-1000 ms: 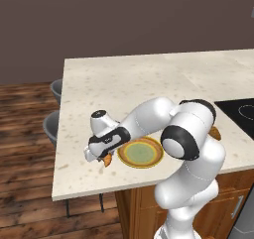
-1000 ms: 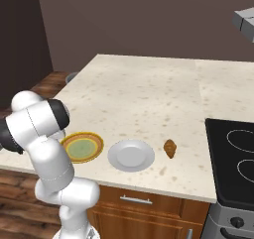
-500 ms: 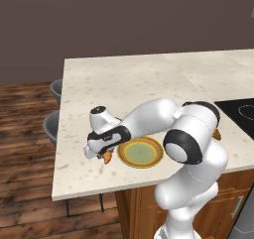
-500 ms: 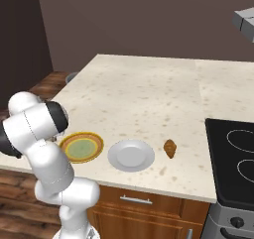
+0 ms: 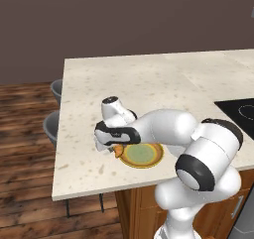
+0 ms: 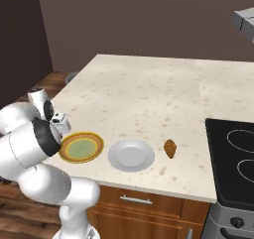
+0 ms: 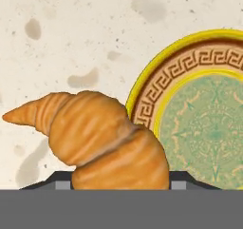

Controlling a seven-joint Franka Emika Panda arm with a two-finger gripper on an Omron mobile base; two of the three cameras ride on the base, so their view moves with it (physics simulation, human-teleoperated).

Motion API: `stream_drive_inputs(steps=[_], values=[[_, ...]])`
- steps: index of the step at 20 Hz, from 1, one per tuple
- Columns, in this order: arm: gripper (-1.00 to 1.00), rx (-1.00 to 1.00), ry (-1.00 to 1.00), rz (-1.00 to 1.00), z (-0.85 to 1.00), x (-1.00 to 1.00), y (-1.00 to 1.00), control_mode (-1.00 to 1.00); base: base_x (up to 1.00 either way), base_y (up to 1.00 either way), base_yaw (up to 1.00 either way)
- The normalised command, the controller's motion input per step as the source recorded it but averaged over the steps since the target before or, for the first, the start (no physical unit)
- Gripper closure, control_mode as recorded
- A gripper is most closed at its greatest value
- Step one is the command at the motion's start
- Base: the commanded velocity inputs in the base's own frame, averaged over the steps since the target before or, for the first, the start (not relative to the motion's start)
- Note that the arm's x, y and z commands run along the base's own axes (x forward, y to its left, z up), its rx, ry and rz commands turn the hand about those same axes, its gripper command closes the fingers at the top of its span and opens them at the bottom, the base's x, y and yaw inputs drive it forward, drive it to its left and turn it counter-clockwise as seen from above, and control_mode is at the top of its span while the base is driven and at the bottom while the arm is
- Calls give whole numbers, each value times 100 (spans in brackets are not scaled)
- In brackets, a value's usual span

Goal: Place the pastries on the plates.

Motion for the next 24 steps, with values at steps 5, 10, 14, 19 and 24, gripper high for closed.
stream_drive_inputs(steps=[5, 10, 14, 19, 24], values=[[100, 0, 3, -30, 5, -18, -88, -100, 0, 0, 0], [100, 0, 0, -28, 0, -11, -88, -100, 0, 0, 0], [100, 0, 0, -12, -14, 0, -26, -100, 0, 0, 0], [100, 0, -2, 0, -9, 20, 0, -100, 0, 0, 0], [100, 0, 0, 0, -33, 40, 0, -100, 0, 0, 0]])
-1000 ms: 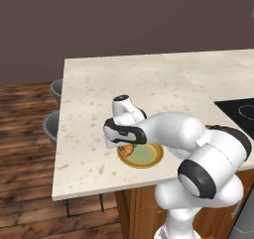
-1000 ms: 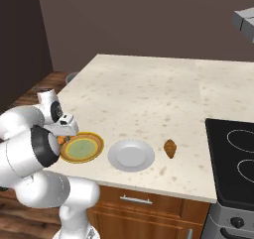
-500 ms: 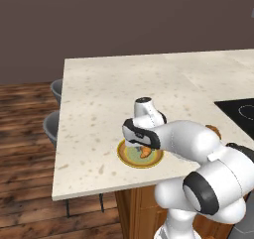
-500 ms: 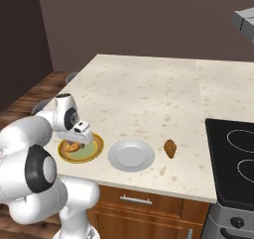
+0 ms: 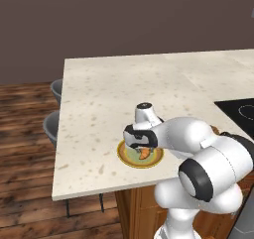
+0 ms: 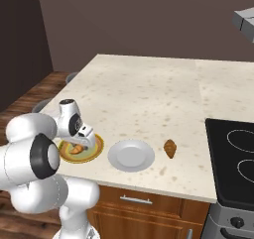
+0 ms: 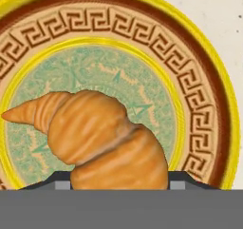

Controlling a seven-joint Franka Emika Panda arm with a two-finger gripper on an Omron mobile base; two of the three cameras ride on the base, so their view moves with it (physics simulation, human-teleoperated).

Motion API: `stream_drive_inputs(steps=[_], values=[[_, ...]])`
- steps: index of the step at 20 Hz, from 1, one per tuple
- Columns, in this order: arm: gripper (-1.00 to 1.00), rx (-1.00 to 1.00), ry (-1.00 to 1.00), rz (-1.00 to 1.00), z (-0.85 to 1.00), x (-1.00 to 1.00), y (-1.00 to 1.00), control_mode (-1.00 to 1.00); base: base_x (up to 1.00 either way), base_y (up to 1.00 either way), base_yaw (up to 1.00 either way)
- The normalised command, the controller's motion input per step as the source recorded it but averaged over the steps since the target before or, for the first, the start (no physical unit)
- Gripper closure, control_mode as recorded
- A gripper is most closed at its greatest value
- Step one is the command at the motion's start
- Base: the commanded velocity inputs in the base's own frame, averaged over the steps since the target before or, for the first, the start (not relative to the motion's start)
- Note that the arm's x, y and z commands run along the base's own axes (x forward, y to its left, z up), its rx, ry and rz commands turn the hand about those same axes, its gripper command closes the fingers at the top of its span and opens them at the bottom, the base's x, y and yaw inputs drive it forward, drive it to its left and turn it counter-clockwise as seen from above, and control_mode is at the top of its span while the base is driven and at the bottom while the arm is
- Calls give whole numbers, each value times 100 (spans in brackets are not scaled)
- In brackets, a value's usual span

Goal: Place the pastries on the plates.

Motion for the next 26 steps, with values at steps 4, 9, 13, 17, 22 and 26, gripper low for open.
stream_drive_inputs(steps=[4, 9, 13, 17, 22, 26], values=[[100, 0, 0, 0, -24, 22, 0, -100, 0, 0, 0], [100, 0, 0, 0, -10, 8, 0, -100, 0, 0, 0], [-100, 0, 0, 0, -11, 2, 0, -100, 0, 0, 0], [-100, 0, 0, 0, -1, 0, 0, -100, 0, 0, 0], [-100, 0, 0, 0, 0, 0, 0, -100, 0, 0, 0], [-100, 0, -2, 0, 16, -6, -3, -100, 0, 0, 0]])
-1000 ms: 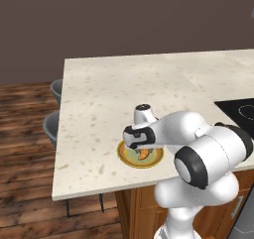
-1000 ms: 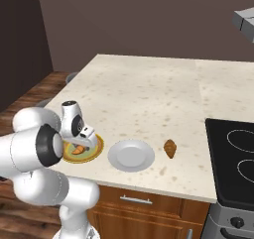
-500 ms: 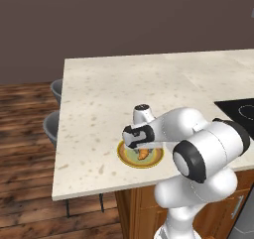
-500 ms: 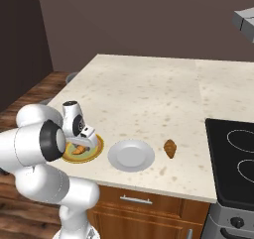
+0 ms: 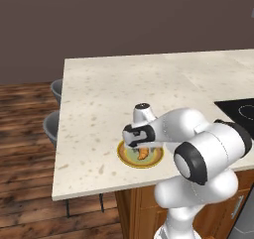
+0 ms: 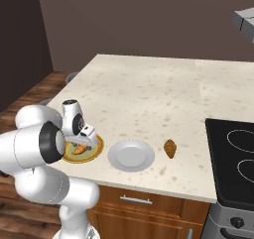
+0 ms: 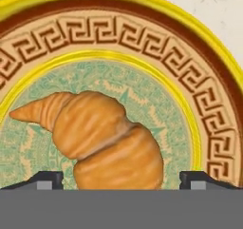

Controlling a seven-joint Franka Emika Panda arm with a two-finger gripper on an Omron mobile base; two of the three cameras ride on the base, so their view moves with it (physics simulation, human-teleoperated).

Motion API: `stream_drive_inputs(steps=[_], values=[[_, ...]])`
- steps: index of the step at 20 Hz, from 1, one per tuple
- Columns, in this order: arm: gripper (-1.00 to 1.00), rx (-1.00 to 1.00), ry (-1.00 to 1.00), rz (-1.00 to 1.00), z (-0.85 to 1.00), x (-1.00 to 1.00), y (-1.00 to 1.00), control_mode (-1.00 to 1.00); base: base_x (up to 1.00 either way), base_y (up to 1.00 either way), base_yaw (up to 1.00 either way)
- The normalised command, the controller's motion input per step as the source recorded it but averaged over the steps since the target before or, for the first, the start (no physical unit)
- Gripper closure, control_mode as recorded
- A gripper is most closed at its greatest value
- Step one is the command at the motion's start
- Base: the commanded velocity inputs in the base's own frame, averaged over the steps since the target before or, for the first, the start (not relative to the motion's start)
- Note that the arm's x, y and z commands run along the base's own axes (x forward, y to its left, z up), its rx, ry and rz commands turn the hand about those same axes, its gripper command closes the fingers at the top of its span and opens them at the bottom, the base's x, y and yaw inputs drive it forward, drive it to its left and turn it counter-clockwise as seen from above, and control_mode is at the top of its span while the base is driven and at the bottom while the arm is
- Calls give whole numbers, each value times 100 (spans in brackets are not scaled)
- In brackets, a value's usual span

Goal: Place the pastries on the plates.

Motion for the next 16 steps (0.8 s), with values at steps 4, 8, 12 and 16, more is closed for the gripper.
stream_drive_inputs(steps=[4, 8, 12, 16], values=[[-100, 0, -10, 0, 74, -23, -8, -100, 0, 0, 0], [-100, -12, -5, -1, 65, -32, -37, -100, 0, 0, 0], [-100, -10, 0, 0, 56, -6, -85, -100, 0, 0, 0], [-100, -7, 0, 0, 45, -1, -90, -100, 0, 0, 0]])
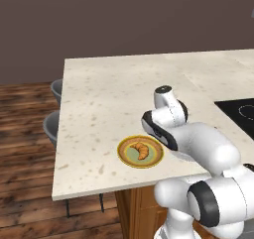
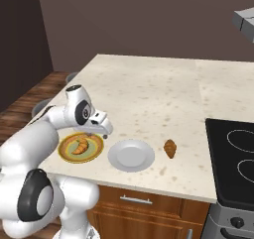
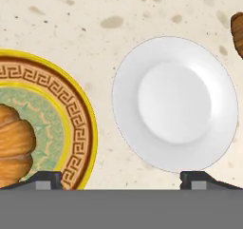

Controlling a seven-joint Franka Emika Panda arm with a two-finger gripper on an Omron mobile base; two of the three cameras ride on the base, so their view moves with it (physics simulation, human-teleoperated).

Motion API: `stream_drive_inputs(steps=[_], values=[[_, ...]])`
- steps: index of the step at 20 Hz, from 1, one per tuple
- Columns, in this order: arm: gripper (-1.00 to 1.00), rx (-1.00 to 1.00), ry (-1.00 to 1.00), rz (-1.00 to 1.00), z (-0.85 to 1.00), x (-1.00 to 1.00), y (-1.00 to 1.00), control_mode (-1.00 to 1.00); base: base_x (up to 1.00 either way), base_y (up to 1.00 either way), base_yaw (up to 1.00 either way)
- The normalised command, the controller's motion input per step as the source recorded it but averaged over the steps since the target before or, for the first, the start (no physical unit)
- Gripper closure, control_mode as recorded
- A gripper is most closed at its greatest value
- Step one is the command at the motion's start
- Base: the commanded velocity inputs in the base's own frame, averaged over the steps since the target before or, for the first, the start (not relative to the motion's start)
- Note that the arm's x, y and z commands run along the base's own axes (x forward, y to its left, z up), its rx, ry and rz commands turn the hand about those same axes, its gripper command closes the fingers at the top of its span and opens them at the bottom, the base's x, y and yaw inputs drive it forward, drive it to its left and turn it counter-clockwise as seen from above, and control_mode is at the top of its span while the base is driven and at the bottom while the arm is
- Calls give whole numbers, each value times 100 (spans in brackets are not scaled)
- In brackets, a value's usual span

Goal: Place the pastries on the plates.

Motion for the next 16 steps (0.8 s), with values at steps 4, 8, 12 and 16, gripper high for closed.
stream_drive_inputs(steps=[4, 8, 12, 16], values=[[-100, -4, 0, 0, 38, 0, -99, -100, 0, 0, 0], [-100, 0, 1, 0, 16, 5, -100, -100, 0, 0, 0], [-100, 0, 3, 0, 0, 31, -100, -100, 0, 0, 0], [-100, 0, 5, 0, 0, 41, -100, -100, 0, 0, 0]])
